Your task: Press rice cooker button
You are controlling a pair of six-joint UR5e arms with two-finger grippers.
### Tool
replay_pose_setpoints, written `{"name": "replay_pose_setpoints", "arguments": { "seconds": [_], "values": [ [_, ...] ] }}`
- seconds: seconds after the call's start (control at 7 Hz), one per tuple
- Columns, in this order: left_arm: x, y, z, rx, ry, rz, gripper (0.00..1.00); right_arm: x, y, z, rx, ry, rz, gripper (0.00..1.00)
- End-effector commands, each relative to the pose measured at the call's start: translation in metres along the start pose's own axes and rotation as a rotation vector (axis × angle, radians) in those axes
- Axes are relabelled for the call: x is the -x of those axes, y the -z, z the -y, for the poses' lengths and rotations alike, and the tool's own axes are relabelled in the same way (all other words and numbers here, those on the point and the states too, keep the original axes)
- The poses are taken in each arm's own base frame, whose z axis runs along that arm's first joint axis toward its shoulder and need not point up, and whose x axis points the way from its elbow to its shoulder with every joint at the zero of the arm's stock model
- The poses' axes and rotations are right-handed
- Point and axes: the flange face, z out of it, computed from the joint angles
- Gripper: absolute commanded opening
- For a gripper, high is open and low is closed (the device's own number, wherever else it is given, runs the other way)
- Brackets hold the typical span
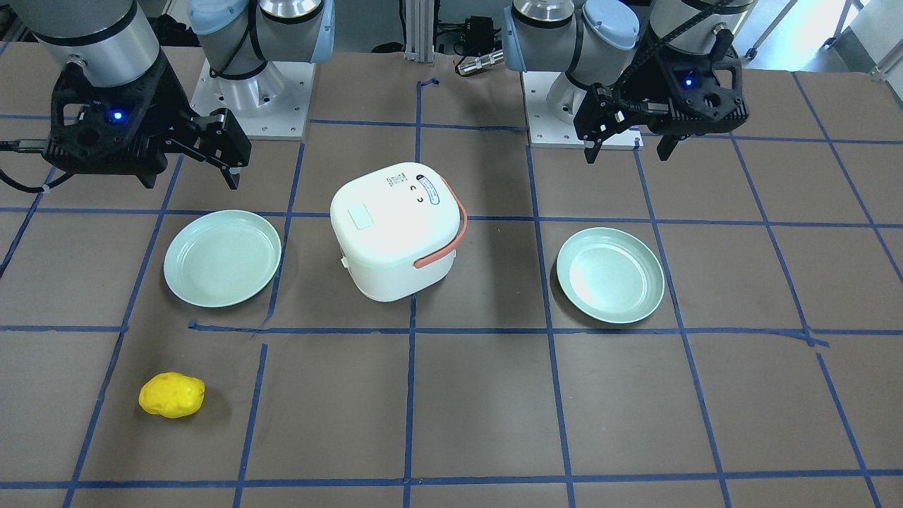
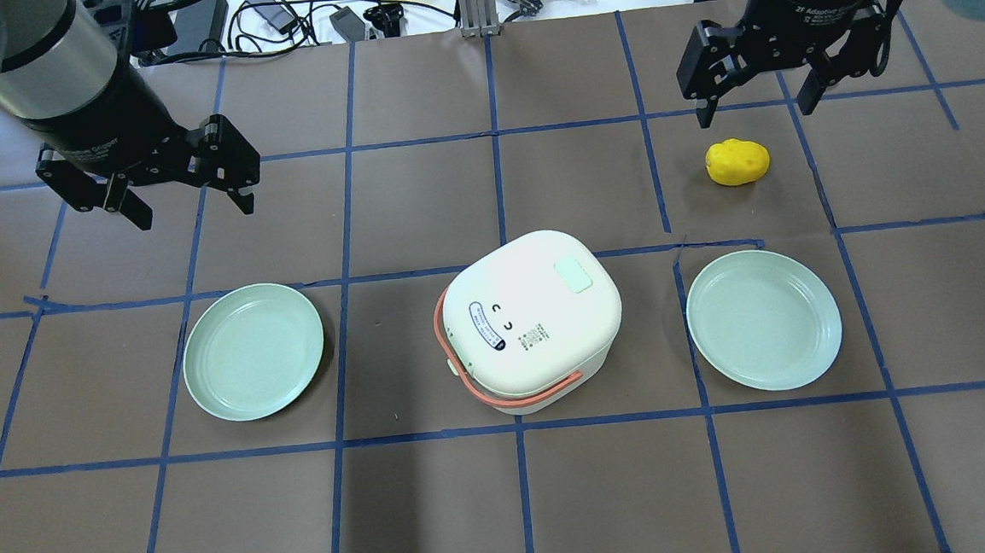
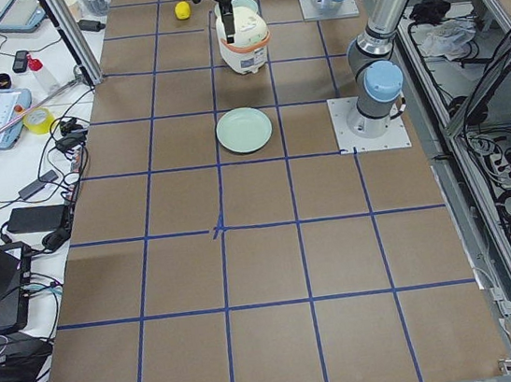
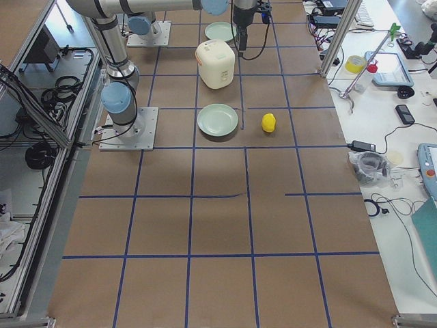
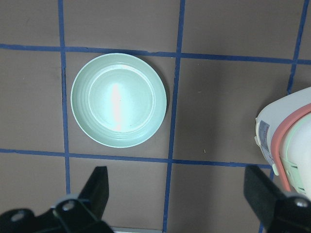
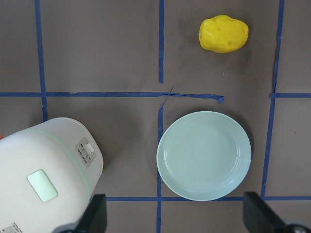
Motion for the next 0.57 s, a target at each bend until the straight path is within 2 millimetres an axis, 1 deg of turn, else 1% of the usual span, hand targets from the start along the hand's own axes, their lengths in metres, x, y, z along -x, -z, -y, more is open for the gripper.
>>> {"name": "replay_pose_setpoints", "arguments": {
  "seconds": [0.0,0.43],
  "values": [
    [0.0000,0.0000,0.0000,0.000,0.000,0.000,1.00,-0.0010,0.0000,0.0002,0.000,-0.001,-0.002,1.00],
    [0.0000,-0.0007,0.0005,0.002,0.000,0.000,1.00,-0.0011,0.0000,0.0002,0.000,-0.001,-0.003,1.00]
  ]
}}
